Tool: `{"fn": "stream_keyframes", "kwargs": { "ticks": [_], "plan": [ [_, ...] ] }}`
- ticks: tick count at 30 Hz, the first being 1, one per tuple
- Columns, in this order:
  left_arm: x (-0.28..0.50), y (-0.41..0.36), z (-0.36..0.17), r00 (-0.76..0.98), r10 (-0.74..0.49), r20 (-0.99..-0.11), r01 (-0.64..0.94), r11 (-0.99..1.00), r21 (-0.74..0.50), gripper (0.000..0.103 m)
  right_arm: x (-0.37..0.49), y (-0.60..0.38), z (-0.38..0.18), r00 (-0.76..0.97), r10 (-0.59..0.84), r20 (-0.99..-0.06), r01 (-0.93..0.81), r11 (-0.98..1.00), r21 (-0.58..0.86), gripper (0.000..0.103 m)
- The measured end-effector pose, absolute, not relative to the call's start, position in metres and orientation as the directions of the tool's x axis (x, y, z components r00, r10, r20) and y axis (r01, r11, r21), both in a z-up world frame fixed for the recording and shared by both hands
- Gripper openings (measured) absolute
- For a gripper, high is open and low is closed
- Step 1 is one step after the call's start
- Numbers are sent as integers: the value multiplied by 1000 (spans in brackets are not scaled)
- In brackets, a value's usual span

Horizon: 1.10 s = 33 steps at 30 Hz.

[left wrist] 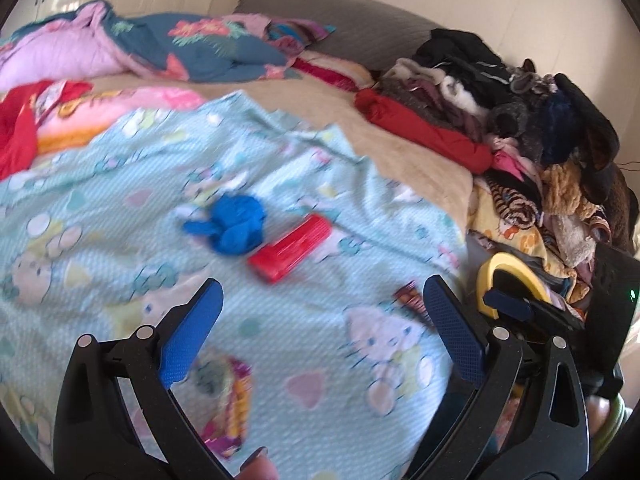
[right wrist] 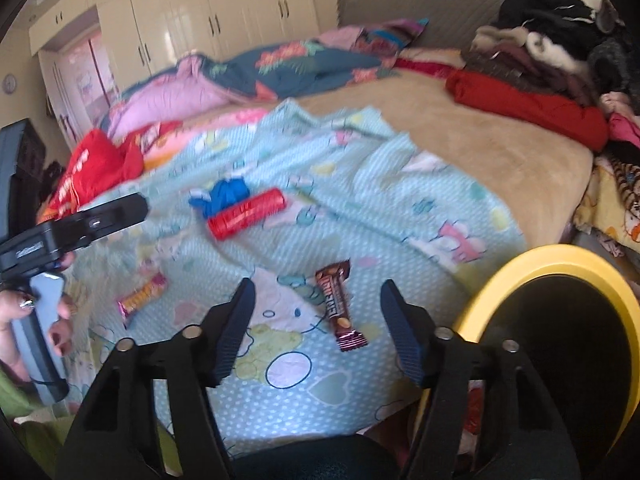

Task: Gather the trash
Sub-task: 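Withdraw both tools from the bin back over the sheet, then close the left tool on the orange snack wrapper while the right tool grasps the brown Energy bar, then carry the snack wrapper with the left tool and Energy bar with the right tool to the bin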

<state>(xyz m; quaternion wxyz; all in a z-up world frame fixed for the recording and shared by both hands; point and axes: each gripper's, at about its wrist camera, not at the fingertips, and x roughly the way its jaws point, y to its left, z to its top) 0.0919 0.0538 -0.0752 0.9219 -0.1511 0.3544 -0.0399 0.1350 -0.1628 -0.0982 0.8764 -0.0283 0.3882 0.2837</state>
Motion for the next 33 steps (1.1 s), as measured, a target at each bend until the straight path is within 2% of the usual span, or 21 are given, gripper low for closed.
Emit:
{"fn": "stream_keyframes", "kwargs": {
  "ticks": [2, 7, 12, 14, 19, 21, 24, 26, 27, 33],
  "plan": [
    [88, 57, -83, 730, -180, -659, -38, 952, -302, 90, 143, -155, -105, 512, 462, -724, -515, 840, 172, 50],
    [76, 57, -104, 677, -186, -712, -36, 958, -285, 83, 160, -137, -123, 467, 402, -788, -509, 850, 132, 42],
    [70, 61, -119, 635, -161, -756, -53, 967, -250, 73, 172, -131, -137, 460, 325, -826, -486, 871, 72, 39],
    [67, 63, -127, 611, -158, -776, -54, 969, -240, 71, 176, -133, -141, 457, 309, -834, -470, 880, 68, 33],
    [63, 65, -142, 580, -145, -802, -64, 973, -222, 56, 178, -136, -146, 460, 299, -836, -459, 886, 64, 30],
    [64, 64, -143, 582, -131, -802, -62, 977, -204, 41, 179, -134, -147, 465, 292, -836, -458, 887, 55, 29],
    [63, 65, -146, 578, -117, -808, -65, 980, -188, 27, 185, -132, -150, 466, 290, -836, -455, 889, 55, 27],
    [63, 68, -146, 579, -124, -806, -65, 978, -197, 24, 186, -134, -150, 470, 298, -831, -449, 891, 66, 20],
    [63, 70, -145, 582, -123, -804, -67, 978, -198, 18, 186, -135, -149, 472, 306, -827, -446, 892, 76, 18],
    [65, 65, -131, 613, -157, -774, -40, 973, -229, 17, 174, -151, -135, 477, 438, -762, -452, 866, 215, 15]
  ]
}}
